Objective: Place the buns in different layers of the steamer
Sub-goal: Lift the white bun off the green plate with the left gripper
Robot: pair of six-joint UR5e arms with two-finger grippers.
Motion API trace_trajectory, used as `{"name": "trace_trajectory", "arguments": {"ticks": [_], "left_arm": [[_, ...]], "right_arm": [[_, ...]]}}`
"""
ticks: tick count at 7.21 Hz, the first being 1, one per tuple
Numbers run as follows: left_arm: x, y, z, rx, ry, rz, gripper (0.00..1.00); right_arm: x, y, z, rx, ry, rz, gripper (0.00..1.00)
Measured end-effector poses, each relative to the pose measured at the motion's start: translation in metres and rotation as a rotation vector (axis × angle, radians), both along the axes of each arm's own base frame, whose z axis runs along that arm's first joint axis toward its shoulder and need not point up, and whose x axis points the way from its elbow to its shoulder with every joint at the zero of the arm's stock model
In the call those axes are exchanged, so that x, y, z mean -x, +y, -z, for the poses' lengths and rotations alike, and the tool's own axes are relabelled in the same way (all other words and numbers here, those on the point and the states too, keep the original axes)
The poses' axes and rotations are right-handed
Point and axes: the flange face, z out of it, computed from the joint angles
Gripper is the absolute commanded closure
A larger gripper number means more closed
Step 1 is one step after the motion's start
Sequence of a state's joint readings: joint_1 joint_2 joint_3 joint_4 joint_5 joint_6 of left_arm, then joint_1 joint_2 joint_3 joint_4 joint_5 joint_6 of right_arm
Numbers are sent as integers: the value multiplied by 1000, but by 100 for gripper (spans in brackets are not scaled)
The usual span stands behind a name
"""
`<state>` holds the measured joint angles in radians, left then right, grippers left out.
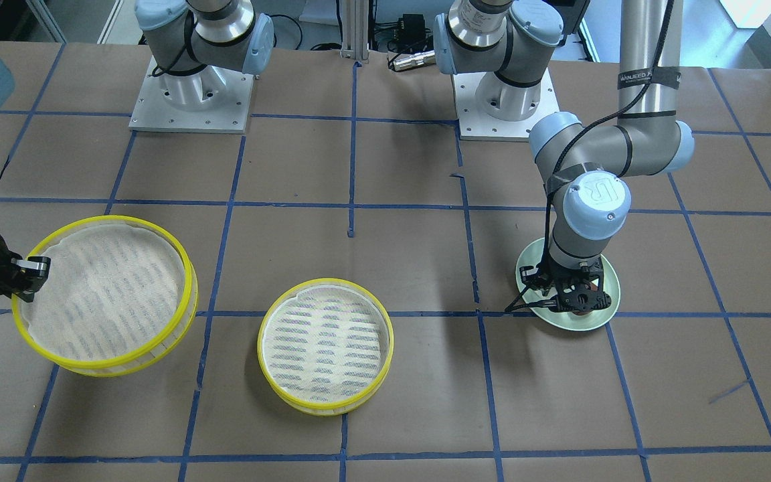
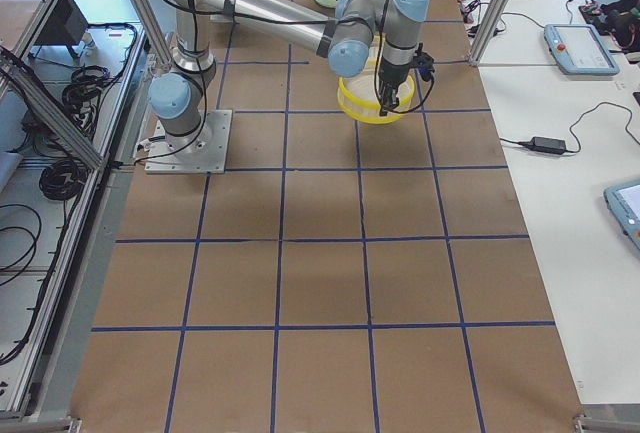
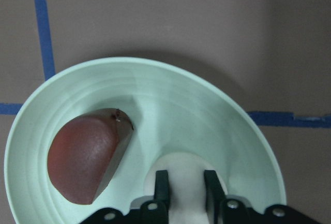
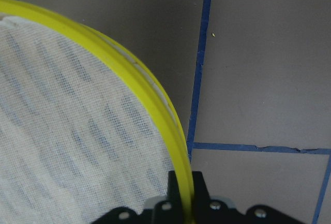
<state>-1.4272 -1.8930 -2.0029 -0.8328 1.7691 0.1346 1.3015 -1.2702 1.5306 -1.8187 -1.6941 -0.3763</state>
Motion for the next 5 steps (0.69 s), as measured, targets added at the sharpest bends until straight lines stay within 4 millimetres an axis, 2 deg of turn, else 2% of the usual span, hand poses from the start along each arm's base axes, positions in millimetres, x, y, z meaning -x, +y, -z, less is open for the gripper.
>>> {"name": "trace_trajectory", "arguments": {"ticks": [1,3,4,5], "left_arm": [[1,-3,-15,24,-4,4,96],[10,-4,-82,62,2,17,96],[23,-5,-121,73,34,30,96],[45,-8,-149,90,83,18,96]], "right_arm": [[2,0,0,-1,-1,-1,94],[2,1,-1,-1,-1,-2,94],[2,1,-1,-1,0,0,94],[2,1,-1,-1,0,0,94]]}}
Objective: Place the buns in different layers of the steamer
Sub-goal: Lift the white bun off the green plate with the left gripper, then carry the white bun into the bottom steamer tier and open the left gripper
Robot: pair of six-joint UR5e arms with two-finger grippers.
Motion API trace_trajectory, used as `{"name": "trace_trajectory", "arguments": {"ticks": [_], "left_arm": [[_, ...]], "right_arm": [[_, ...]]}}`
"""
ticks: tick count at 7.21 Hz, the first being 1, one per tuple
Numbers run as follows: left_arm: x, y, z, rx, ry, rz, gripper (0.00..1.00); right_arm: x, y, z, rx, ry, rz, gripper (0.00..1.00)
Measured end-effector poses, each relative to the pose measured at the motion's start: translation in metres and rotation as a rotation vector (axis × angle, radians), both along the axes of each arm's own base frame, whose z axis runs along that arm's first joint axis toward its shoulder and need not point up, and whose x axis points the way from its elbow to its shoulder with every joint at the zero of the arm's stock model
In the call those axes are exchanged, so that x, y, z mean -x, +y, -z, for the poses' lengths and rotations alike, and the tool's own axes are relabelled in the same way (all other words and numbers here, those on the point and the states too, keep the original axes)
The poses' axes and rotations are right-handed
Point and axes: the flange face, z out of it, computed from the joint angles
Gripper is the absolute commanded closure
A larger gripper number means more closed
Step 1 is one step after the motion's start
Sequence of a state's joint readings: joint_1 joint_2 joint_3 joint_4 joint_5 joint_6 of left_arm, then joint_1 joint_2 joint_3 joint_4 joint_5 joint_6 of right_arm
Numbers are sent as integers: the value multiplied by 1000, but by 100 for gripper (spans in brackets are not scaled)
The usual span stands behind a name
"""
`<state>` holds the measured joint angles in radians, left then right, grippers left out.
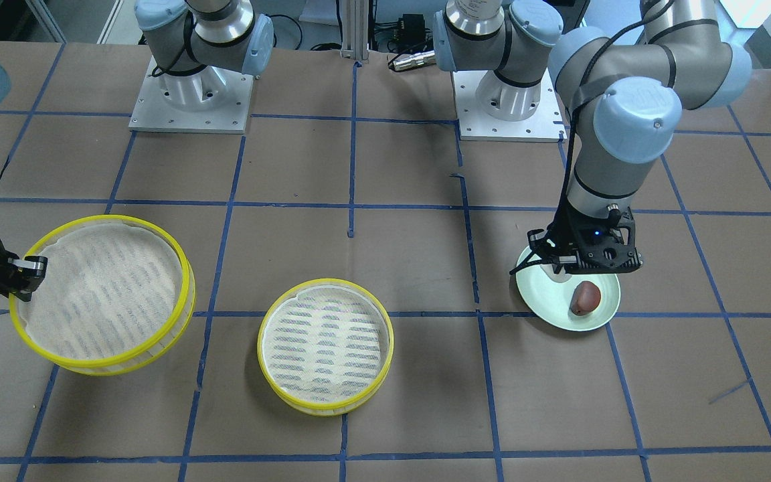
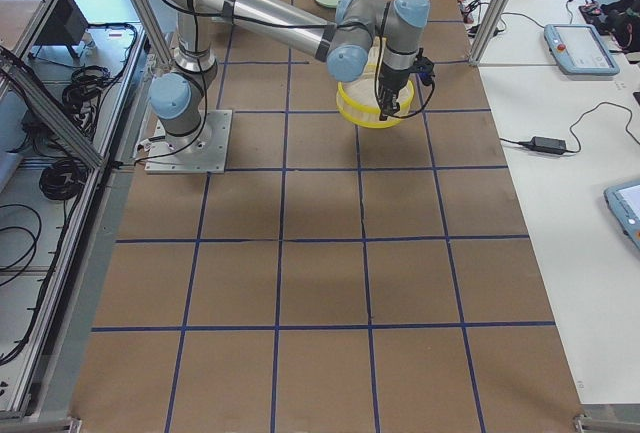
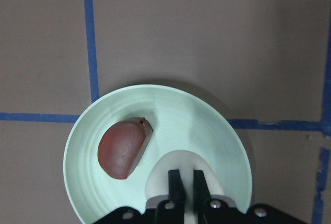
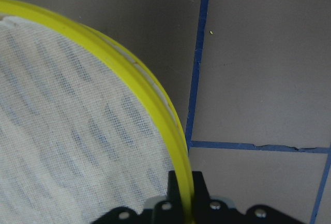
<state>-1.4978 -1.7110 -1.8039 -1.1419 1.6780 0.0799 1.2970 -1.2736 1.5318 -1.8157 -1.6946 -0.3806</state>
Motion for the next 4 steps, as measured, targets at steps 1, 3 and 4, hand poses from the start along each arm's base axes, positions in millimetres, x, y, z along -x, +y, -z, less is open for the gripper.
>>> {"name": "trace_trajectory", "arguments": {"ticks": [1,3,4], "left_arm": [[32,-2,-12,18,49,-41,96],[109,-9,3,77,123,-100,96],[148,-21,29,116,186,-116,96]], "right_arm": [[0,0,0,-1,-1,0,94],[-1,1,-1,-1,-2,1,94],[-1,1,-1,-1,-6,2,94]]}}
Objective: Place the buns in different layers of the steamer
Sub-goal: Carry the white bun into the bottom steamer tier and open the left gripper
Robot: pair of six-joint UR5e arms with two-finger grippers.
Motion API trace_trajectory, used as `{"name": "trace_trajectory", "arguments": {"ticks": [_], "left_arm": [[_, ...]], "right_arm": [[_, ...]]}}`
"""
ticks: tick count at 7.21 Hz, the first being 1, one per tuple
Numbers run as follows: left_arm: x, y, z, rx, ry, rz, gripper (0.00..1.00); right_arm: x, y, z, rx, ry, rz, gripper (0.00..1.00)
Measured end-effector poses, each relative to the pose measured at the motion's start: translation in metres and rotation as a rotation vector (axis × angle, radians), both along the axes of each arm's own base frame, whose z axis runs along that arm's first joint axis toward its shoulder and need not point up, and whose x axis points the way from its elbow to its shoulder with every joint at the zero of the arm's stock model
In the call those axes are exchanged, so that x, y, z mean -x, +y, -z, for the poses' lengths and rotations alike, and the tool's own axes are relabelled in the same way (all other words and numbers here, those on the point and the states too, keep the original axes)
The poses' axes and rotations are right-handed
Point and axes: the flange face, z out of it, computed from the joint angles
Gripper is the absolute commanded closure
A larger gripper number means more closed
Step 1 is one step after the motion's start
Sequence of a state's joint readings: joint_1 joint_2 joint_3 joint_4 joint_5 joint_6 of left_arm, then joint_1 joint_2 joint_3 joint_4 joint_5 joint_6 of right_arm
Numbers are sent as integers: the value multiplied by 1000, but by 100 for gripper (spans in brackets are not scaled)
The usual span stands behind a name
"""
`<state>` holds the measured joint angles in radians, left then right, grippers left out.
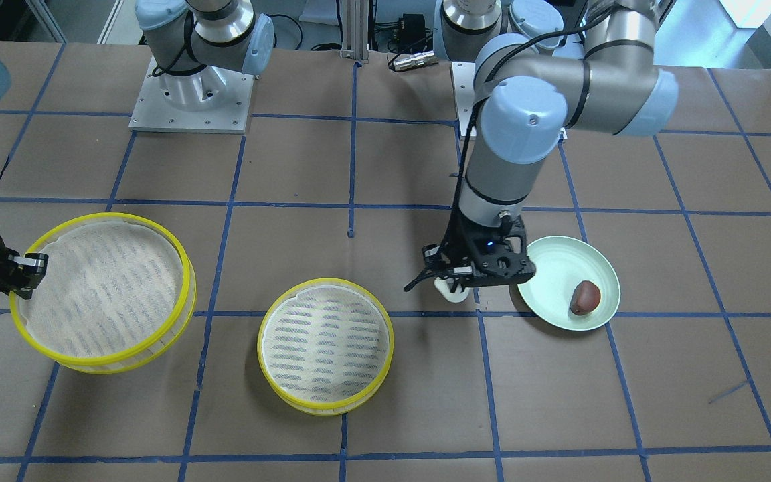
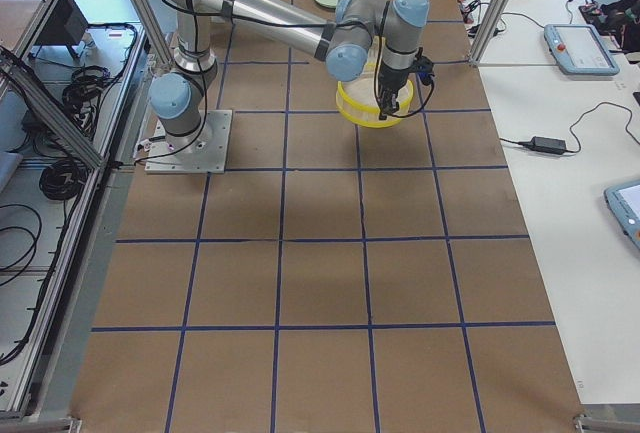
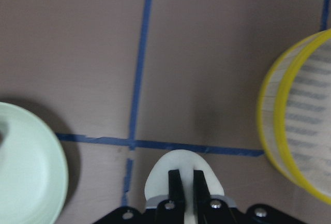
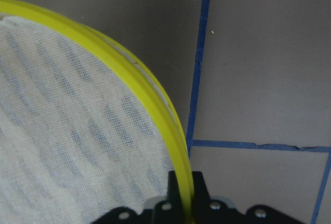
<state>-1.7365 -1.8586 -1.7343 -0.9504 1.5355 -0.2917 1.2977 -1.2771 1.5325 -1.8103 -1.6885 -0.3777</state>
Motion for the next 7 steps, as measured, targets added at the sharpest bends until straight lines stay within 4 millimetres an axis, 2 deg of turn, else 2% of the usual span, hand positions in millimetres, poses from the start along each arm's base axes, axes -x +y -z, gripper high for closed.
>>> {"name": "trace_trajectory", "arguments": {"ticks": [1,2,3,4,5,7], "left_arm": [[33,-13,26,40,51,-13,95],[63,-24,41,65,89,-36,84],[89,-30,47,73,117,-76,37],[104,-32,52,70,135,-115,6],[110,-32,53,72,139,-133,2],[111,-30,45,91,133,-121,0]], "right_arm": [[-1,0,0,1,-5,3,94],[-1,0,0,0,-7,4,94],[-1,0,0,0,-8,5,94],[-1,0,0,0,-8,5,94],[-1,0,0,1,-7,5,94],[-6,0,-4,8,-13,22,94]]}}
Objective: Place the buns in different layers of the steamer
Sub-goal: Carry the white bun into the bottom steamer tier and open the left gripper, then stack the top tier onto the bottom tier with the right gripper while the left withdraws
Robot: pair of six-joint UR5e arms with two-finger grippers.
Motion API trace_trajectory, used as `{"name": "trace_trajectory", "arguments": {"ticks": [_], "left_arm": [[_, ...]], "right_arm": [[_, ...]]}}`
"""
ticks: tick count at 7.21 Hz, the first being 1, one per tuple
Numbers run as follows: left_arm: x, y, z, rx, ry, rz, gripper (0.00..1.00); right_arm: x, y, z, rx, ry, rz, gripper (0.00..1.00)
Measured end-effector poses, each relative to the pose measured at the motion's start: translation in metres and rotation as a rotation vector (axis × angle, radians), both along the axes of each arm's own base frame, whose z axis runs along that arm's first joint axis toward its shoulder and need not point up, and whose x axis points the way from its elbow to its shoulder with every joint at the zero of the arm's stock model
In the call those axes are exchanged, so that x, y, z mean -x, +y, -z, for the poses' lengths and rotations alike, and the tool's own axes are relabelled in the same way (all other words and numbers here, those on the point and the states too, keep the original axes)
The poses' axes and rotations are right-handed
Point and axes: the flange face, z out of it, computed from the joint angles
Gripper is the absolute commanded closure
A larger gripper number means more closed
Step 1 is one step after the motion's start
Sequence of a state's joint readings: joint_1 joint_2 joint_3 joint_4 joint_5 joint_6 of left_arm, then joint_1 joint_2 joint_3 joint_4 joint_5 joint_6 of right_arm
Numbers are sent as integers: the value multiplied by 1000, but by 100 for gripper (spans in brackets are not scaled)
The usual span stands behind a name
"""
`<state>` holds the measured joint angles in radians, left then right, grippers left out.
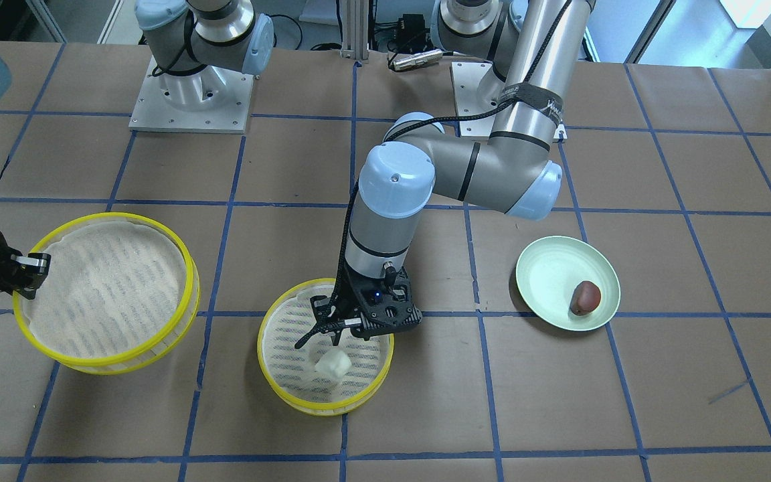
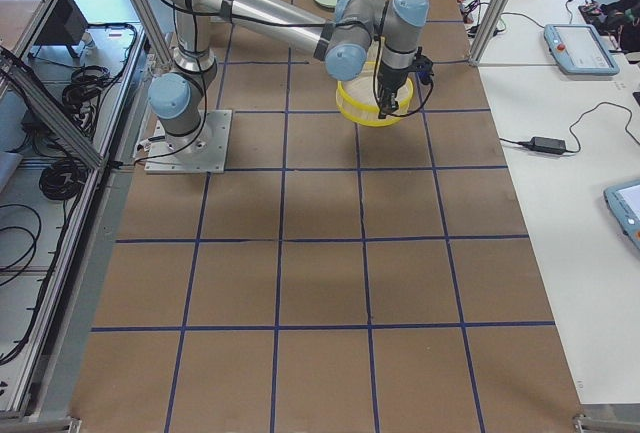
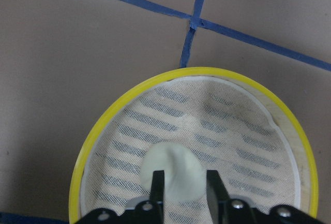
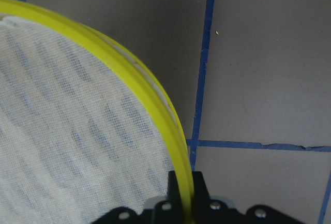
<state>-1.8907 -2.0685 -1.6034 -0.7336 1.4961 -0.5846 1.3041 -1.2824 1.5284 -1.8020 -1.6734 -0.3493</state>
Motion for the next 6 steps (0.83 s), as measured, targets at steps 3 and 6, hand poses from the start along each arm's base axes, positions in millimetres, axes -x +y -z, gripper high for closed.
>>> {"name": "trace_trajectory", "arguments": {"ticks": [3,6], "left_arm": [[-40,-7,-19,80,-188,160,0],[-185,-3,-26,36,-346,283,0]], "right_arm": [[-83,6,-19,43,-3,129,94],[-210,8,0,61,-37,285,94]]}}
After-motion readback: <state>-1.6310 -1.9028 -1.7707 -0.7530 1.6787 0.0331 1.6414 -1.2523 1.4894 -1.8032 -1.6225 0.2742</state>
